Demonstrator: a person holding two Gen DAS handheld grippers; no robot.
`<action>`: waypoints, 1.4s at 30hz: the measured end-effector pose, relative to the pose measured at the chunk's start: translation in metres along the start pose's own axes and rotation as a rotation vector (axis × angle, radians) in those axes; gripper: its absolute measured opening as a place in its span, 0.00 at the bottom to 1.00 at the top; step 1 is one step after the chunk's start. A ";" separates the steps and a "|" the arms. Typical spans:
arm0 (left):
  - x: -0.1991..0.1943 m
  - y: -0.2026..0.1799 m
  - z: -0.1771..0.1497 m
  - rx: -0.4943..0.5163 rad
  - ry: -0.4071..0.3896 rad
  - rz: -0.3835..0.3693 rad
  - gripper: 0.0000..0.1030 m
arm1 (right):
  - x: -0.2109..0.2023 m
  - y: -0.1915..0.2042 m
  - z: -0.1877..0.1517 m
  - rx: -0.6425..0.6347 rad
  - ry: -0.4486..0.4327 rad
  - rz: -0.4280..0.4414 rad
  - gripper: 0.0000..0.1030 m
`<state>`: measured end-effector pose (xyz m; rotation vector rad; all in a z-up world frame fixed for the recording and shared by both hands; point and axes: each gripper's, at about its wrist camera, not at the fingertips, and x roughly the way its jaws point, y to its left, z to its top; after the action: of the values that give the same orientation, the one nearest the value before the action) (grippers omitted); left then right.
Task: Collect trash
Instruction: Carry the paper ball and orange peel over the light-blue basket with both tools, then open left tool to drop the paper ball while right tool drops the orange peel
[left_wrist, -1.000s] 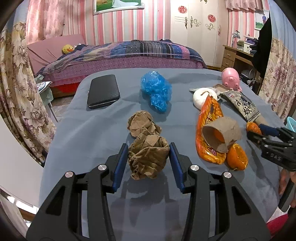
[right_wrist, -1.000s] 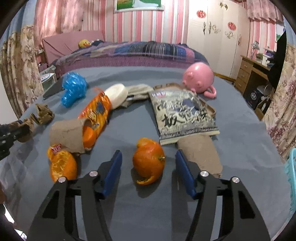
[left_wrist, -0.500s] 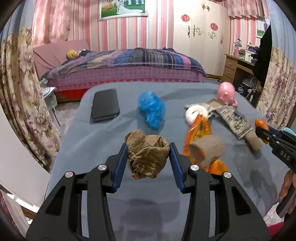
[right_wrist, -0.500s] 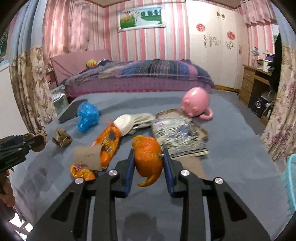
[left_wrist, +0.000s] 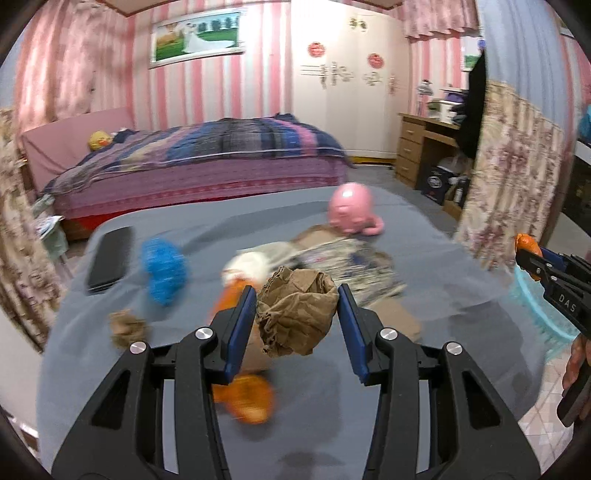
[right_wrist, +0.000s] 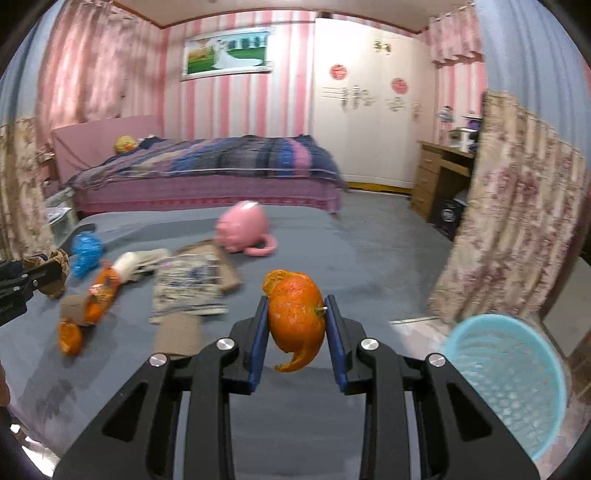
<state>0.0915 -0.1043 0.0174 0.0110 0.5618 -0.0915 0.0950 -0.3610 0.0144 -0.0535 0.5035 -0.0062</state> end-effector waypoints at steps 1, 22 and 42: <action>0.002 -0.011 0.002 0.005 -0.003 -0.014 0.43 | -0.002 -0.009 0.000 0.005 -0.002 -0.012 0.29; 0.057 -0.237 0.020 0.146 0.021 -0.298 0.43 | -0.044 -0.208 -0.051 0.170 0.005 -0.338 0.29; 0.088 -0.379 -0.020 0.302 0.065 -0.527 0.47 | -0.039 -0.262 -0.105 0.306 0.017 -0.402 0.29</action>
<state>0.1215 -0.4881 -0.0407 0.1602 0.6003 -0.6903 0.0127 -0.6269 -0.0447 0.1458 0.4972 -0.4765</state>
